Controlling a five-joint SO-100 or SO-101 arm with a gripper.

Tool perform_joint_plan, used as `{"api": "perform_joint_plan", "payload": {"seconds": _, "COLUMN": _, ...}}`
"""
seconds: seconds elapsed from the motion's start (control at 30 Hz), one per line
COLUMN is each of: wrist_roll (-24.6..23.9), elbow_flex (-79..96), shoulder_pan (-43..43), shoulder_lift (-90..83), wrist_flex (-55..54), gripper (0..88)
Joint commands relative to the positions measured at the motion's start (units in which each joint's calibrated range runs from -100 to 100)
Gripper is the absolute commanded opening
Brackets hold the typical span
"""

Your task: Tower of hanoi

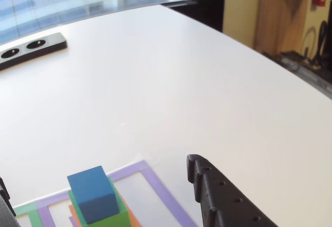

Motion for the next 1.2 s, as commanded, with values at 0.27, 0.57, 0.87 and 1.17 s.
{"api": "perform_joint_plan", "payload": {"seconds": 0.27, "wrist_roll": 0.00, "elbow_flex": -1.81, "shoulder_pan": -2.91, "shoulder_lift": 7.25, "wrist_flex": -7.43, "gripper": 44.4}}
{"api": "perform_joint_plan", "payload": {"seconds": 0.57, "wrist_roll": 0.00, "elbow_flex": -3.63, "shoulder_pan": -3.52, "shoulder_lift": 14.78, "wrist_flex": -12.86, "gripper": 44.7}}
{"api": "perform_joint_plan", "payload": {"seconds": 0.87, "wrist_roll": 0.00, "elbow_flex": -7.45, "shoulder_pan": -4.81, "shoulder_lift": 24.40, "wrist_flex": -19.25, "gripper": 45.3}}
{"api": "perform_joint_plan", "payload": {"seconds": 1.17, "wrist_roll": 0.00, "elbow_flex": -9.54, "shoulder_pan": -5.58, "shoulder_lift": 27.52, "wrist_flex": -19.74, "gripper": 44.8}}
